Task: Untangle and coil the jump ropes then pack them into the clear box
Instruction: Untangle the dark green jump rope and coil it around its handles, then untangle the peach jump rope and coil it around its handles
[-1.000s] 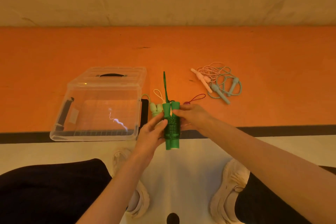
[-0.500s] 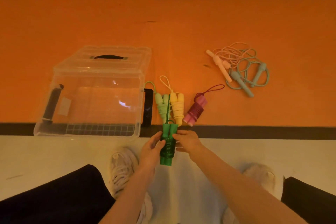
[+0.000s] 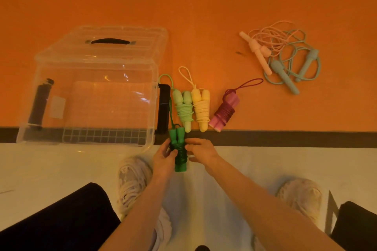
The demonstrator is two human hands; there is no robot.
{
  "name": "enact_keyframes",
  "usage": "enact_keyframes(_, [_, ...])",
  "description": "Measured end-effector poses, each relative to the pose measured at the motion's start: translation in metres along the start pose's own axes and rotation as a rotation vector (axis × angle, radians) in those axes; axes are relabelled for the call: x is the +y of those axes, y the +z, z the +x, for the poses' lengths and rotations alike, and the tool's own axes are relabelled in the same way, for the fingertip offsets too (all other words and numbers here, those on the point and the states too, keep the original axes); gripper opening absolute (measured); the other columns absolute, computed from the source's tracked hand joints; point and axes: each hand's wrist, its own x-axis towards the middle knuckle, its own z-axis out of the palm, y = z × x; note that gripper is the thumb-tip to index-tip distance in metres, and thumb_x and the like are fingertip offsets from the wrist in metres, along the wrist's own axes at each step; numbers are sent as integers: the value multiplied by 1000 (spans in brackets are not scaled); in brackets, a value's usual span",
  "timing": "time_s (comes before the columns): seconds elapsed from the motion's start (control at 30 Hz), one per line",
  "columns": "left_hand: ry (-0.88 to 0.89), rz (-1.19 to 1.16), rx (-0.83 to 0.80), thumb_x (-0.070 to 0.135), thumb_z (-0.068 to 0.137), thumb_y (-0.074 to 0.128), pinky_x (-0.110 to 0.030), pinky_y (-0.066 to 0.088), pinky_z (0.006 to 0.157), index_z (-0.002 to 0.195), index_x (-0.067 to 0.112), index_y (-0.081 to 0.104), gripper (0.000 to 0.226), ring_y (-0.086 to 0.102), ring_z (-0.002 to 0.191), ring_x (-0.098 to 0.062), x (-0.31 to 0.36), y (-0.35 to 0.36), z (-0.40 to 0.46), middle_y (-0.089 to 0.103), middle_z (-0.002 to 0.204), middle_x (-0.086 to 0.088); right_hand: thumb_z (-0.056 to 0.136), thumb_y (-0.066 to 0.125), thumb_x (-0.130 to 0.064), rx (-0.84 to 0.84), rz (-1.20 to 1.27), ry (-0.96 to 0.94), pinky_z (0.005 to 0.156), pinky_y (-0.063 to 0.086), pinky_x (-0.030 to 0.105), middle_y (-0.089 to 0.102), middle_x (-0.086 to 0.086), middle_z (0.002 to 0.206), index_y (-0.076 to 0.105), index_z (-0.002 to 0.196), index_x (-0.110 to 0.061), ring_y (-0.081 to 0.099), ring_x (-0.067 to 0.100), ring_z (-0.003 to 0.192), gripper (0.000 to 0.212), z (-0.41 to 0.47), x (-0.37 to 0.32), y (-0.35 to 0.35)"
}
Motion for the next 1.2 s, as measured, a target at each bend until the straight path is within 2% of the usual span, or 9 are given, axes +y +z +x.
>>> enact_keyframes(0.2, [3,66,6,-6,96,46,-29,40,100,141,9,44,48,47,129,-23,7,-3,-7,51,140,-11,92,59,-9,7,-19,16,88,51,33,64,11,116,61,125,-10,59,20,102,33,-6,4,-6])
enact_keyframes(0.43, [18,22,81,3,98,47,-12,40,64,131,14,56,36,53,92,-3,20,-7,-24,57,122,0,92,59,-12,13,-53,-12,83,51,30,62,5,104,66,116,-10,57,17,94,24,-24,-10,-23])
enact_keyframes(0.67, [46,49,11,9,97,52,-23,47,74,117,19,64,25,60,94,-11,42,3,-47,63,120,-4,92,60,-12,16,-162,-82,61,44,20,60,9,99,63,117,-4,55,10,72,27,-55,-38,-54])
enact_keyframes(0.8, [124,104,-73,12,95,56,-37,44,103,105,26,66,20,55,113,-17,69,25,-67,61,123,-3,90,63,-14,42,-267,-152,60,46,20,63,11,101,62,117,-4,58,14,80,28,-84,-67,-85])
enact_keyframes(0.9, [178,123,-128,11,94,57,-37,44,103,107,20,67,19,55,111,-17,92,43,-81,61,121,-4,92,58,-10,76,-354,-200,63,49,21,66,16,93,65,105,1,58,17,77,18,-107,-88,-112])
enact_keyframes(0.97, [207,146,-159,11,95,55,-38,44,103,102,23,66,18,56,109,-17,106,56,-87,63,120,-4,92,58,-11,115,-457,-216,66,50,26,67,20,107,63,113,3,60,20,85,26,-117,-102,-133])
enact_keyframes(1.03, [237,160,-186,9,95,53,-36,46,97,105,21,65,19,56,104,-15,119,71,-92,64,120,-5,93,57,-11,127,-557,-225,65,49,26,65,18,115,62,118,1,60,21,88,28,-127,-117,-153])
enact_keyframes(1.13, [263,153,-232,7,96,51,-16,49,75,116,12,64,25,57,92,-9,137,94,-95,63,118,-5,94,58,-14,157,-606,-249,66,49,27,64,12,107,62,117,1,61,21,88,28,-137,-141,-182])
enact_keyframes(1.2, [286,166,-257,8,97,51,-14,46,69,116,12,64,24,57,85,-5,147,109,-96,64,117,-4,93,59,-14,193,-593,-283,65,49,27,64,9,102,64,115,1,61,21,86,27,-138,-152,-199])
